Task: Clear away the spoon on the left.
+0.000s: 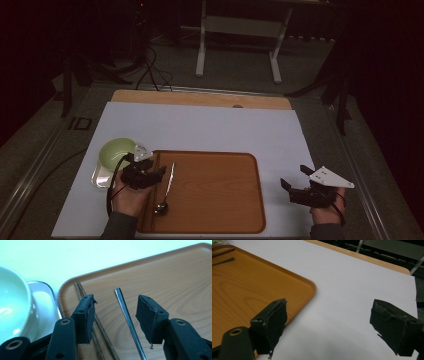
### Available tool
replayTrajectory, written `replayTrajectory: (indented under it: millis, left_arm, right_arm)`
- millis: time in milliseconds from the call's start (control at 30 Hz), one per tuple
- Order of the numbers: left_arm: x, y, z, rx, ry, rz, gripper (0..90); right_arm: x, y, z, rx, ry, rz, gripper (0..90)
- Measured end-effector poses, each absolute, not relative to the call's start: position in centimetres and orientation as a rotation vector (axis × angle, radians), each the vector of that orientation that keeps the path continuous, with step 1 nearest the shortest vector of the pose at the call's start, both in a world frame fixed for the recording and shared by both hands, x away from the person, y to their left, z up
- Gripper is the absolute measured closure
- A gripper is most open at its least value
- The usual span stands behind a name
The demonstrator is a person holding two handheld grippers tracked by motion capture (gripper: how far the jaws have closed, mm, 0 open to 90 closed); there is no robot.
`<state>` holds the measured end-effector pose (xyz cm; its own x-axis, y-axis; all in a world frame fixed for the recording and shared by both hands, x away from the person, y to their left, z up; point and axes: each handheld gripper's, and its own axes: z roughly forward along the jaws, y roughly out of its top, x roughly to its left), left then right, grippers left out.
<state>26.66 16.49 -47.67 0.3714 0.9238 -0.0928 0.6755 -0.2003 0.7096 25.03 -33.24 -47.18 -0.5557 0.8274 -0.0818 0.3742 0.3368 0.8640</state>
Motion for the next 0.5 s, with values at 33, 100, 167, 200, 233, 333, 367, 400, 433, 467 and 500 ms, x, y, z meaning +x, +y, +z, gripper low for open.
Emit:
replayTrajectory:
  millis: [33,100,167,200,233,333,367,400,433,467,500]
  left_arm:
    - [26.6,16.6,-47.5,1.951,1.378,0.473,49.6]
    - [26.5,16.8,-47.2,1.94,1.373,0.481,49.6]
    - [26.5,17.0,-47.1,1.935,1.373,0.487,49.5]
    - [26.4,17.2,-46.9,1.925,1.374,0.494,49.1]
    - [26.4,17.3,-46.8,1.919,1.375,0.501,49.1]
    - [26.3,17.7,-46.4,1.896,1.38,0.52,48.6]
    - [26.2,17.9,-46.3,1.89,1.379,0.528,48.5]
    - [26.2,18.0,-46.1,1.888,1.377,0.531,48.2]
    - [26.1,18.2,-46.0,1.88,1.379,0.541,48.0]
    - [26.1,18.3,-45.9,1.877,1.377,0.547,47.5]
    - [26.1,18.5,-45.7,1.873,1.378,0.557,47.4]
  right_arm:
    - [25.0,-33.3,-47.2,1.049,2.086,1.147,14.1]
    - [25.0,-33.3,-47.2,1.049,2.086,1.147,14.1]
    - [25.1,-33.3,-47.2,1.049,2.087,1.146,14.1]
    - [25.1,-33.3,-47.2,1.049,2.087,1.146,14.1]
    - [25.1,-33.3,-47.2,1.049,2.087,1.145,14.1]
    - [25.1,-33.3,-47.2,1.05,2.084,1.145,14.1]
    - [25.1,-33.4,-47.2,1.05,2.084,1.145,14.1]
    - [25.1,-33.4,-47.2,1.051,2.084,1.144,14.1]
    - [25.1,-33.4,-47.2,1.051,2.084,1.145,14.1]
    - [25.1,-33.3,-47.1,1.051,2.083,1.145,14.1]
    - [25.1,-33.3,-47.1,1.051,2.083,1.144,14.1]
